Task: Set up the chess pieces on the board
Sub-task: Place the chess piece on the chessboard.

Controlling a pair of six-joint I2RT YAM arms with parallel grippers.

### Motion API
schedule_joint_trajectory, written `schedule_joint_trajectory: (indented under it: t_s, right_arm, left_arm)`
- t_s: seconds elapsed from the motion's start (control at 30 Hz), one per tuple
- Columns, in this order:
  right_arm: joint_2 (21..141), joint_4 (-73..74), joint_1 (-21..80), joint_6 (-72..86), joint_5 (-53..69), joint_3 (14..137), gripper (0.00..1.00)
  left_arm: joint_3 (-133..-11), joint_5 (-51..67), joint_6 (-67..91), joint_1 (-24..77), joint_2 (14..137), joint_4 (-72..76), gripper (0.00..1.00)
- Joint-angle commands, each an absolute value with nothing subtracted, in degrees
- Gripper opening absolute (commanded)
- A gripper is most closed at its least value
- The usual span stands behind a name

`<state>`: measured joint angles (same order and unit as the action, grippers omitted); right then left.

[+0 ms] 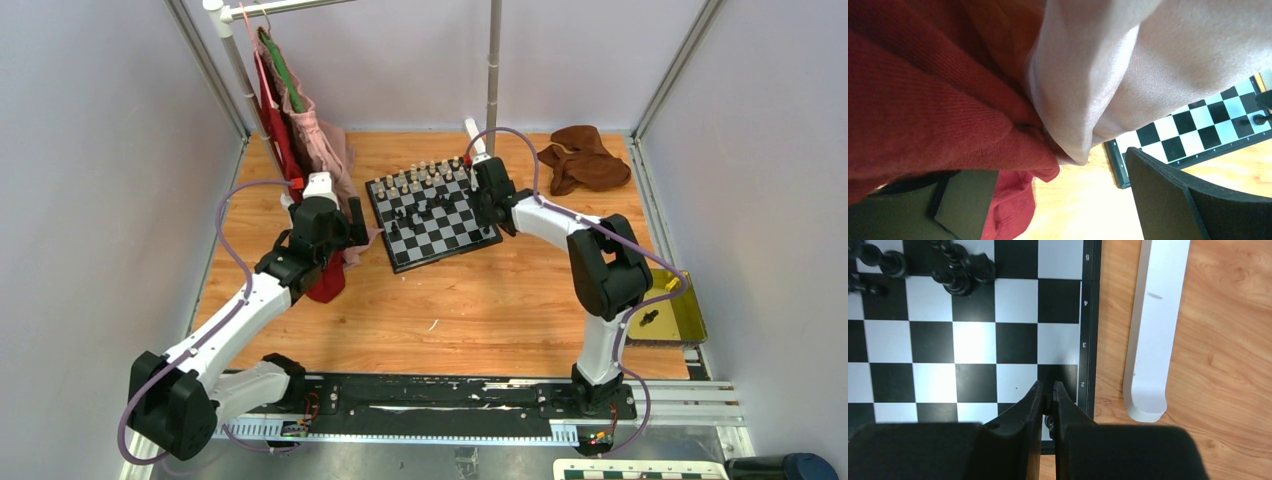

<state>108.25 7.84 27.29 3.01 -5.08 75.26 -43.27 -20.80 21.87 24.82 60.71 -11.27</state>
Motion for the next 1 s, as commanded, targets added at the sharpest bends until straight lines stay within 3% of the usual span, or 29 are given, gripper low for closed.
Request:
schedule_joint_trajectory:
  t_s: [0.0,0.97]
  right_arm:
    - [105.7,0.5,28.5,3.1,-8.0,71.2,0.0]
    - [108.7,-1.5,26.9,2.8,-7.3,69.7,0.0]
  left_arm:
    - [-42.0,-20.0,23.3,24.3,59.7,-10.8,1.0]
    - [-40.3,-19.7,26.6,24.3,59.1,-11.8,1.0]
